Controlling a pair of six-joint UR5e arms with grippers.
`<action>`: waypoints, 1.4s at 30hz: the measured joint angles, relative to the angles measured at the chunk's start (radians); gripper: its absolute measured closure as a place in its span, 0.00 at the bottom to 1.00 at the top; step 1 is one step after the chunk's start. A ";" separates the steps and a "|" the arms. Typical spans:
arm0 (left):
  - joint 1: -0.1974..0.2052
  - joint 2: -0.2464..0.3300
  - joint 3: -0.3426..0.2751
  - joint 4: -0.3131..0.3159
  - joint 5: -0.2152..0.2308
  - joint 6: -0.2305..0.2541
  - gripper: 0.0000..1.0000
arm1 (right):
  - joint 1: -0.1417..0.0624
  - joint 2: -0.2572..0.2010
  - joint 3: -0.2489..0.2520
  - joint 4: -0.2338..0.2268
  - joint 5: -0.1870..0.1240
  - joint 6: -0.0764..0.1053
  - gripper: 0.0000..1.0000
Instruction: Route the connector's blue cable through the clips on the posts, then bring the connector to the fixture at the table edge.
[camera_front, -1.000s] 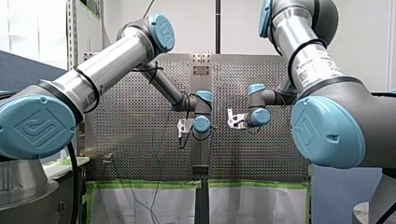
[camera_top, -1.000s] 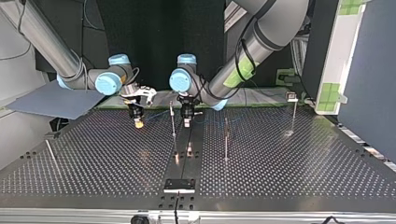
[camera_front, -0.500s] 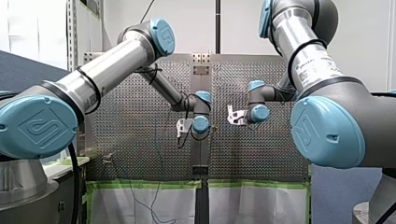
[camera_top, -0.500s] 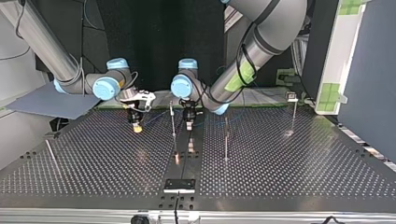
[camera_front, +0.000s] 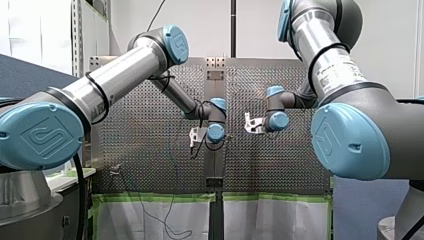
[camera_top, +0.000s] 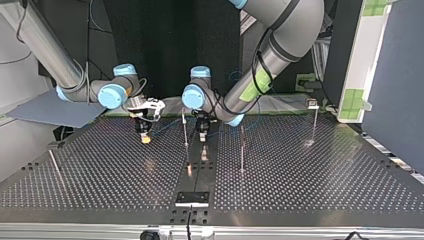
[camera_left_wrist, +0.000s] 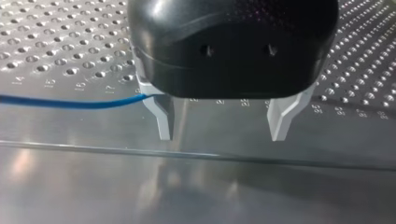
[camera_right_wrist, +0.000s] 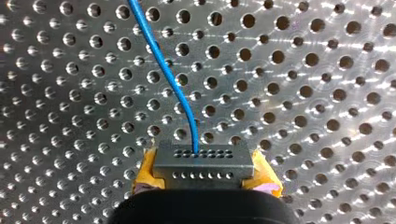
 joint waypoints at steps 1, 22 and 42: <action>0.000 0.000 0.000 -0.001 0.000 -0.001 0.00 | 0.000 0.003 0.000 0.001 0.000 -0.001 1.00; -0.021 0.044 -0.054 -0.026 -0.078 -0.011 0.00 | 0.005 0.018 -0.002 0.016 0.000 -0.020 1.00; -0.097 0.112 -0.215 0.039 -0.120 -0.002 0.00 | 0.003 0.017 -0.002 0.026 -0.007 -0.018 1.00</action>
